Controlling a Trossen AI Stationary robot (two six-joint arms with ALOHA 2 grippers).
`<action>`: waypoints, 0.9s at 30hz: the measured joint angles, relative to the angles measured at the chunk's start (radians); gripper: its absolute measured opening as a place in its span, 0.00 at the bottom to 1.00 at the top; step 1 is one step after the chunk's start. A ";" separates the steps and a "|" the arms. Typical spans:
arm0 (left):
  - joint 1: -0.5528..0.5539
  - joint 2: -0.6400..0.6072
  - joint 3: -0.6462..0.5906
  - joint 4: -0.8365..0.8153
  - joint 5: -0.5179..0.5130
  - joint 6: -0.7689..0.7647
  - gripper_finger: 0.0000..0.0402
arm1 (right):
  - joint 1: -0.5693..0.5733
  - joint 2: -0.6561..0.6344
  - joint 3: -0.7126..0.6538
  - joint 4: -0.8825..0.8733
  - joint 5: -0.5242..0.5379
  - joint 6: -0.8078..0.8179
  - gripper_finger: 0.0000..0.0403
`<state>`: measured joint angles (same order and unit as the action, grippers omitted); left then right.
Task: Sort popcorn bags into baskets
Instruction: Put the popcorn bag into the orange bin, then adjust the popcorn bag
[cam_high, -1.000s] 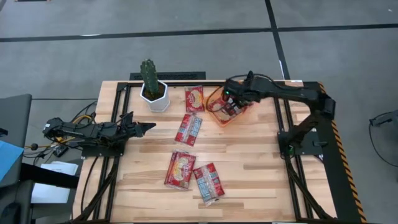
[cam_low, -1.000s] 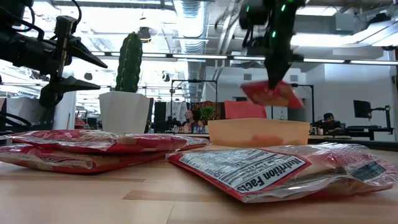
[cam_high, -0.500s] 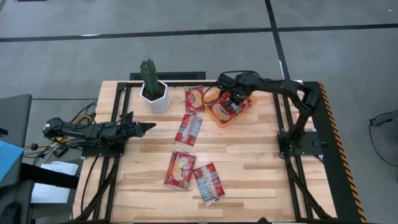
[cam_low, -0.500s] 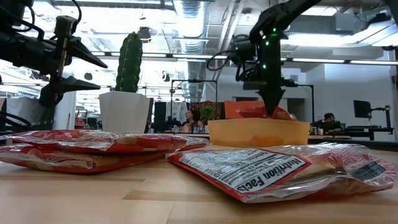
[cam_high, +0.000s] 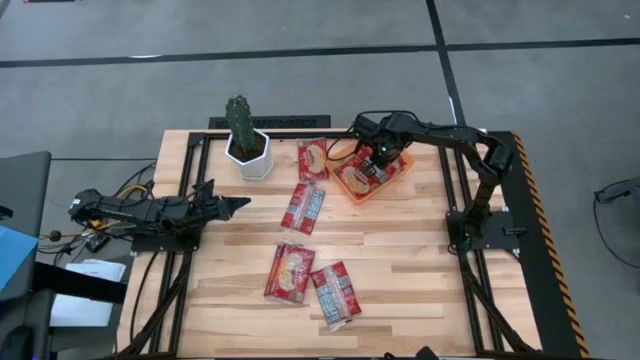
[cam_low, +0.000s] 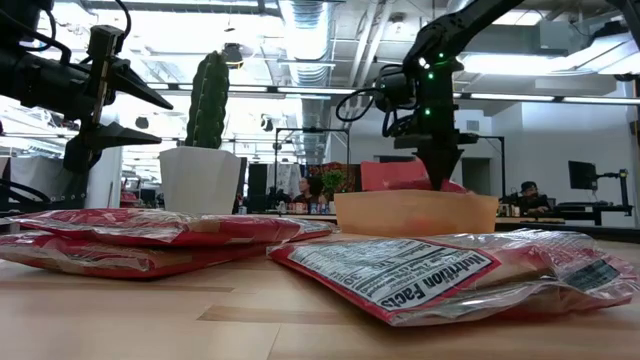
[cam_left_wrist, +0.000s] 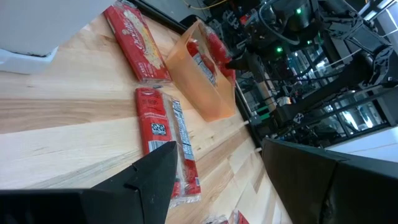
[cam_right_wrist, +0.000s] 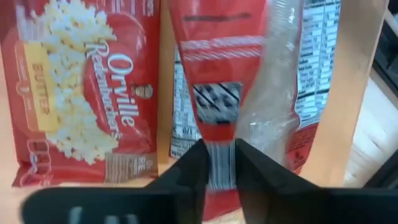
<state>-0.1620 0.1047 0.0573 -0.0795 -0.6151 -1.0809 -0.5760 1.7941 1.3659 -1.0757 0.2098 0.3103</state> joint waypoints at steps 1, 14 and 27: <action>0.000 0.000 0.000 0.000 0.000 0.000 0.56 | -0.002 -0.001 0.000 -0.011 0.000 -0.003 0.29; 0.000 0.000 0.000 0.000 -0.002 -0.001 0.56 | 0.042 -0.034 0.060 0.020 -0.010 -0.007 0.54; 0.000 0.000 0.000 0.000 -0.037 0.000 0.56 | 0.272 0.073 0.196 0.551 -0.002 -0.075 0.05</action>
<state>-0.1622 0.1047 0.0570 -0.0792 -0.6520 -1.0812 -0.3041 1.8671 1.5621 -0.5242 0.2081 0.2348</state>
